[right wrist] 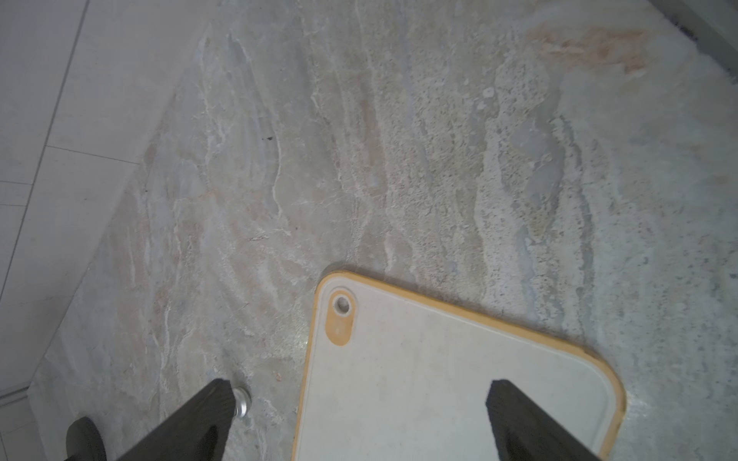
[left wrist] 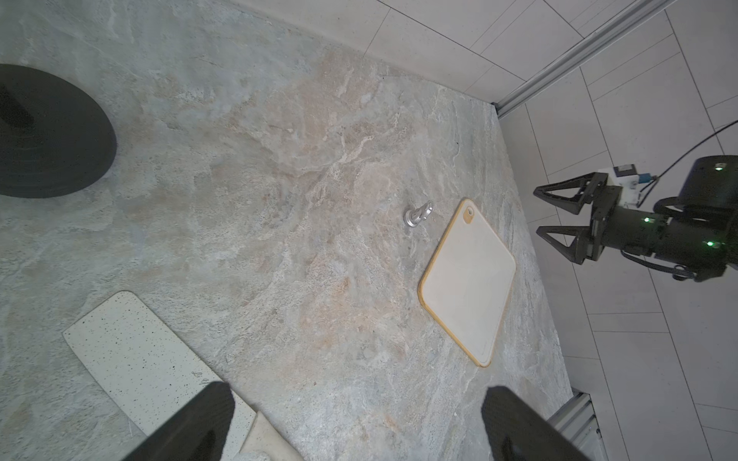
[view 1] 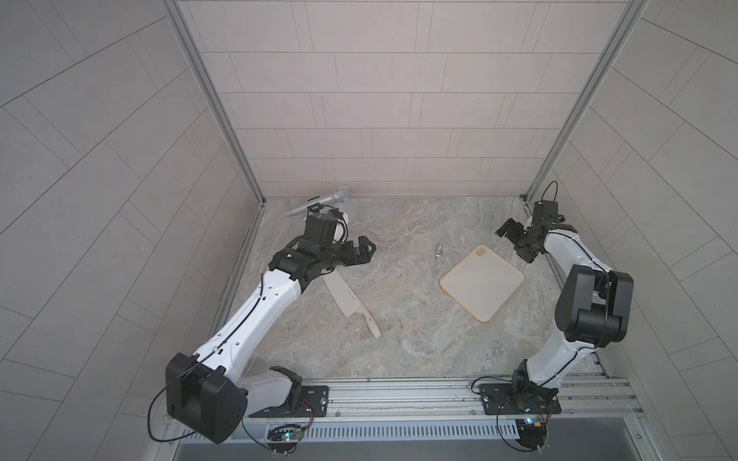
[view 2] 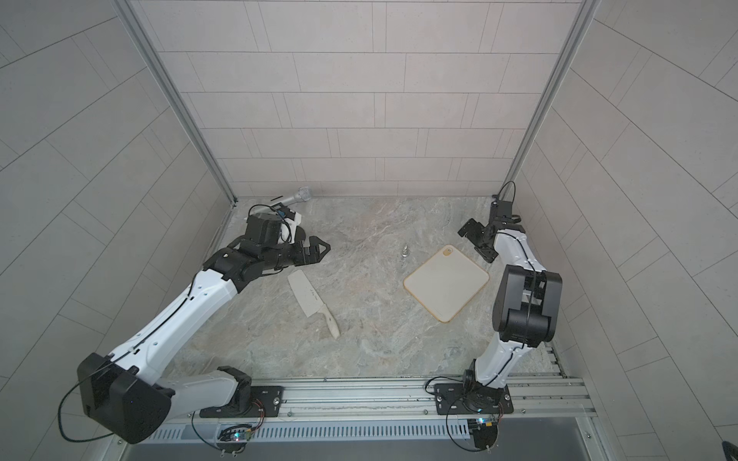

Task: Align the knife with the edge of the cutting board
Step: Move the work surface to the center of the board.

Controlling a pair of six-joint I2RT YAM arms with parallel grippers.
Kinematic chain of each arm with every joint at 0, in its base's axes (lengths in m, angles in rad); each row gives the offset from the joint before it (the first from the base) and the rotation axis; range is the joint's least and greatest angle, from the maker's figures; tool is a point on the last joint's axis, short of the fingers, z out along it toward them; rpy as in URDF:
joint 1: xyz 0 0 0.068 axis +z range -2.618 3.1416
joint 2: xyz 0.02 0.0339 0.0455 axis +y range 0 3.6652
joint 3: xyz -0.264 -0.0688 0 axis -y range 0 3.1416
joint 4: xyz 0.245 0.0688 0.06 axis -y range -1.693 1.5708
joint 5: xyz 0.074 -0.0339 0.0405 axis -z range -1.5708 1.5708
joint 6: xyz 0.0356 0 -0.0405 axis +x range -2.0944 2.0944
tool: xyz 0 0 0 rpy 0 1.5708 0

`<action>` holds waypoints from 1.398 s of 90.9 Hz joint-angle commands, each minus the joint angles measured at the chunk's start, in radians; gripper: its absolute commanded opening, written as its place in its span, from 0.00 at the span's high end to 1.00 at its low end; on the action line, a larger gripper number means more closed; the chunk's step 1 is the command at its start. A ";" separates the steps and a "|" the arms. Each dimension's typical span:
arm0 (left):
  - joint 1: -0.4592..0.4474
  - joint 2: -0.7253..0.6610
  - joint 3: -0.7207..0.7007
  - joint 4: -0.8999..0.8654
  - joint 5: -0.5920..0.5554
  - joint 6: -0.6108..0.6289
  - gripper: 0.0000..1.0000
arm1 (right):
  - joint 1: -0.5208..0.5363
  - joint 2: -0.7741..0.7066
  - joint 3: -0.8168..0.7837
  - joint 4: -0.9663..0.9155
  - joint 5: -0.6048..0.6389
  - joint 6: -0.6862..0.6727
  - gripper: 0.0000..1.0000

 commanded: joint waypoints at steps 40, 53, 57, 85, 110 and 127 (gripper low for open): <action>-0.010 0.017 0.037 0.008 0.064 0.001 0.00 | -0.007 0.217 0.161 -0.089 0.094 -0.086 0.00; -0.010 0.017 0.043 -0.002 0.058 0.008 0.00 | -0.008 0.252 0.174 -0.102 0.098 -0.108 0.00; -0.011 0.016 0.043 -0.003 0.057 0.007 0.00 | -0.008 0.265 0.177 -0.108 0.097 -0.112 0.00; -0.007 0.018 0.040 -0.008 0.031 0.011 0.00 | -0.009 0.296 0.135 -0.115 0.066 -0.115 0.00; -0.006 0.027 0.043 -0.012 0.025 0.016 0.00 | -0.008 0.286 0.081 -0.118 0.052 -0.123 0.00; 0.001 0.034 0.049 -0.020 0.020 0.019 0.00 | -0.004 0.233 0.015 -0.123 0.008 -0.138 0.00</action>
